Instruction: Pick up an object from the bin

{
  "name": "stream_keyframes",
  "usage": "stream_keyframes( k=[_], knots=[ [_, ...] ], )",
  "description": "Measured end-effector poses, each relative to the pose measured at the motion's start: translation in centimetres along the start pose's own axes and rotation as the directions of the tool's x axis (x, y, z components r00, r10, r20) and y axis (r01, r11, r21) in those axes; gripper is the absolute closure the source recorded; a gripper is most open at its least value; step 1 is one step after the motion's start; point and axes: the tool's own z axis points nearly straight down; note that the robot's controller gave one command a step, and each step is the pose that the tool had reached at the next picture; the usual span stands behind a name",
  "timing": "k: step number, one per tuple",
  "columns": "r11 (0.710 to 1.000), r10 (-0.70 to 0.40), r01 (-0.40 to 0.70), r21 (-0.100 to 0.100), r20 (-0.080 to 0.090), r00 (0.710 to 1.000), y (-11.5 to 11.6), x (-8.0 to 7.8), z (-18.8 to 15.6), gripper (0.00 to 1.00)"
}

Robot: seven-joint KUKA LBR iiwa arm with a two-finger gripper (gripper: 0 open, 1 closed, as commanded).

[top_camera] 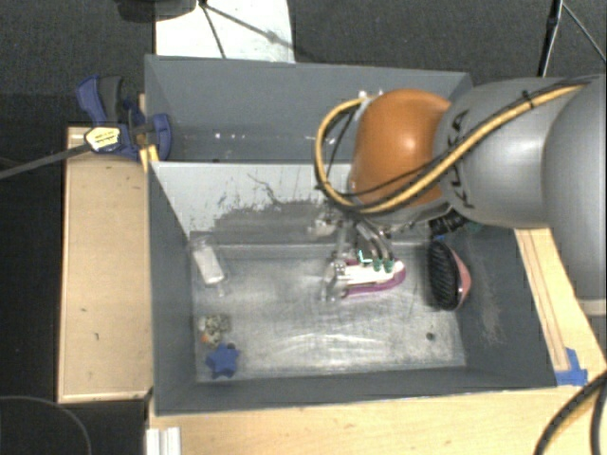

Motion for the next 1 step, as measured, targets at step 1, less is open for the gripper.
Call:
stream_keyframes(
  k=[1],
  knots=[
    [0.998,-0.057,0.057,-0.004,0.015,0.998,-5.75,0.91,6.19,0.00]
  ],
)
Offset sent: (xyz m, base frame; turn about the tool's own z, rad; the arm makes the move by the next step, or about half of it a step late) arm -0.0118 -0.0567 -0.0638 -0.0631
